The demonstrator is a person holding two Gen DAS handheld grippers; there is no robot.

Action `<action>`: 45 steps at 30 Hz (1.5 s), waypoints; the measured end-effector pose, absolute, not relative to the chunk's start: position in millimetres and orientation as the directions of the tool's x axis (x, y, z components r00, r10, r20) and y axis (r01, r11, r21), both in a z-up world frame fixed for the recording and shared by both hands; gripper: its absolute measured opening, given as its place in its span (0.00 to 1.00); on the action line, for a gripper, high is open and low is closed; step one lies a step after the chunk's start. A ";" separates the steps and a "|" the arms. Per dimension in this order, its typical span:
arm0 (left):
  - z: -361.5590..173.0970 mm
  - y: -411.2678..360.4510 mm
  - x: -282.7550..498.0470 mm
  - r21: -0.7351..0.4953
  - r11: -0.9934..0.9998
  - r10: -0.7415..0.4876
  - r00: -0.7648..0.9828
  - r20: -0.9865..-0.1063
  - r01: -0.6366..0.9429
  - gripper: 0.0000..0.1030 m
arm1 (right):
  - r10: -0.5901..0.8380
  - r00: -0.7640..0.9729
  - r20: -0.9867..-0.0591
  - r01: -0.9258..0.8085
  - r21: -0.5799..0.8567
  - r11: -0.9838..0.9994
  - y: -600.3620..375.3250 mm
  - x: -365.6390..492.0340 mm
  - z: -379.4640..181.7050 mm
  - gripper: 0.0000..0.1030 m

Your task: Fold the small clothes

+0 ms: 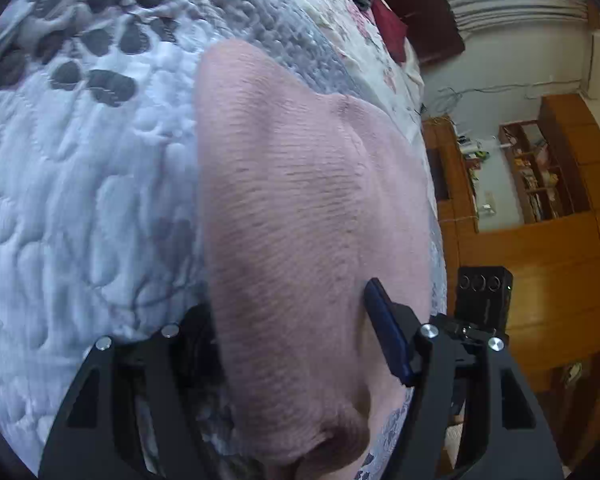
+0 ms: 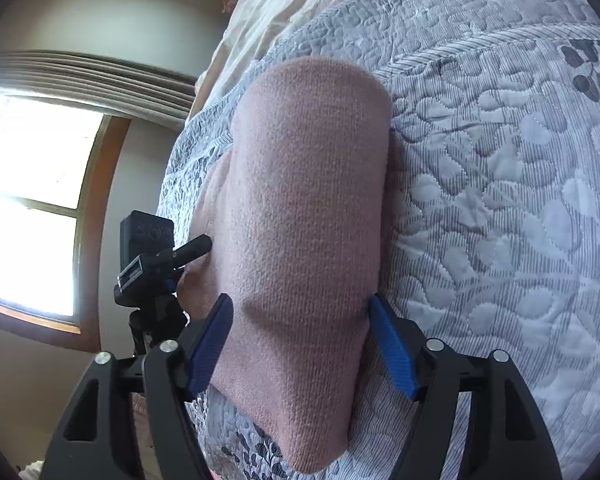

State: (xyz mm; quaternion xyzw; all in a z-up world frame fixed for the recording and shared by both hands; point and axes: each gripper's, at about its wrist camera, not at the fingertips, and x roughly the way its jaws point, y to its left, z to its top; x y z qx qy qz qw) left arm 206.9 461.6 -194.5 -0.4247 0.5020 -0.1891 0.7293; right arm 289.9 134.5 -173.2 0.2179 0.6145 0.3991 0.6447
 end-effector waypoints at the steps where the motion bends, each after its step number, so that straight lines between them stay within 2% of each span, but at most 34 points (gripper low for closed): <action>1: -195.5 456.9 211.8 -0.813 0.567 -0.715 0.412 -0.565 -0.132 0.67 | 0.787 -0.081 -0.611 -0.240 0.779 0.580 136.9 294.0 -177.5 0.73; 5: -205.3 439.8 226.1 -0.840 0.535 -0.774 0.346 -0.530 -0.089 0.68 | 0.822 -0.132 -0.554 -0.186 0.829 0.528 147.1 304.7 -202.4 0.83; 7: -209.2 434.1 228.4 -0.845 0.528 -0.782 0.337 -0.524 -0.088 0.68 | 0.845 -0.143 -0.516 -0.149 0.855 0.497 154.6 308.9 -213.9 0.84; 9: -209.3 428.1 228.4 -0.833 0.547 -0.772 0.334 -0.541 -0.085 0.64 | 0.848 -0.134 -0.512 -0.150 0.857 0.494 159.6 310.1 -215.0 0.82; 10: -209.8 424.6 228.2 -0.833 0.548 -0.774 0.330 -0.541 -0.081 0.57 | 0.847 -0.129 -0.515 -0.158 0.854 0.495 160.2 309.2 -213.3 0.80; 12: -208.0 421.4 223.7 -0.837 0.541 -0.774 0.344 -0.532 -0.078 0.53 | 0.855 -0.121 -0.504 -0.163 0.860 0.484 156.2 305.1 -208.7 0.67; 14: -202.8 416.9 218.4 -0.845 0.530 -0.777 0.358 -0.518 -0.071 0.51 | 0.871 -0.110 -0.479 -0.156 0.874 0.460 145.5 300.9 -202.3 0.61; 23: -148.7 336.8 191.1 -0.870 0.489 -0.824 0.357 -0.441 0.054 0.50 | 0.878 -0.052 -0.476 -0.220 0.863 0.455 58.7 253.5 -134.0 0.60; 29: -124.8 269.4 172.1 -0.865 0.490 -0.839 0.330 -0.432 0.113 0.50 | 0.869 -0.018 -0.494 -0.222 0.850 0.478 -5.4 216.6 -107.3 0.60; 34: -137.6 231.7 148.5 -0.865 0.495 -0.839 0.307 -0.449 0.087 0.50 | 0.855 -0.014 -0.518 -0.191 0.841 0.507 -42.5 190.4 -119.8 0.60; 40: -186.1 211.2 134.4 -0.839 0.543 -0.818 0.233 -0.525 0.017 0.50 | 0.825 -0.015 -0.565 -0.113 0.821 0.560 -59.5 169.8 -169.0 0.60; 45: -211.9 213.0 138.9 -0.844 0.537 -0.822 0.214 -0.528 -0.018 0.59 | 0.838 0.053 -0.544 -0.099 0.832 0.546 -60.3 157.2 -185.0 0.66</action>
